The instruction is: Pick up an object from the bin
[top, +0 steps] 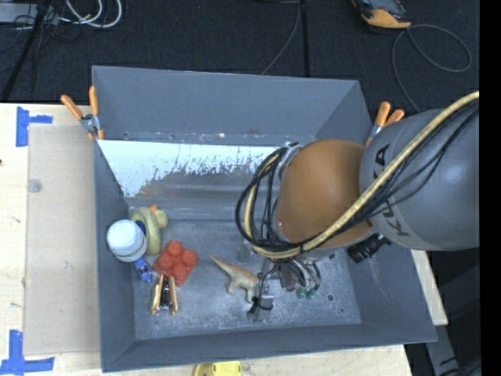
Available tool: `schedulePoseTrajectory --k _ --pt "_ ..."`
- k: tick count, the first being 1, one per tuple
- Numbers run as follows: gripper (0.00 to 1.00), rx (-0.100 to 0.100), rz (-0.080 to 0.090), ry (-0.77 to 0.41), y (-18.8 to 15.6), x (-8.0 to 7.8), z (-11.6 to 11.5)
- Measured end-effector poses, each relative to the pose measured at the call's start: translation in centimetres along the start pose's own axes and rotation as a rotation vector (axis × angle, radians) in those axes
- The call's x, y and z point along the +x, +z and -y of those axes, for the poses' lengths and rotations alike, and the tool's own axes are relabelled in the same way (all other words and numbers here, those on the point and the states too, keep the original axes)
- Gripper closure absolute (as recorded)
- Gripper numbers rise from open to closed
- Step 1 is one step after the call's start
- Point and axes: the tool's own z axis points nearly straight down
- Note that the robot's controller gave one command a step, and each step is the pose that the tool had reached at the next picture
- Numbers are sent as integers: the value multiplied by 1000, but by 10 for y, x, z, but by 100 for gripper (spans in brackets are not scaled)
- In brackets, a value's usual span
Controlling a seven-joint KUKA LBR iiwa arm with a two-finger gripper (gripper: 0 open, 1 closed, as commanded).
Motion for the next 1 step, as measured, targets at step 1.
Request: schedulePoseTrajectory --k 1 --pt "0 0 0 0 0 0 0"
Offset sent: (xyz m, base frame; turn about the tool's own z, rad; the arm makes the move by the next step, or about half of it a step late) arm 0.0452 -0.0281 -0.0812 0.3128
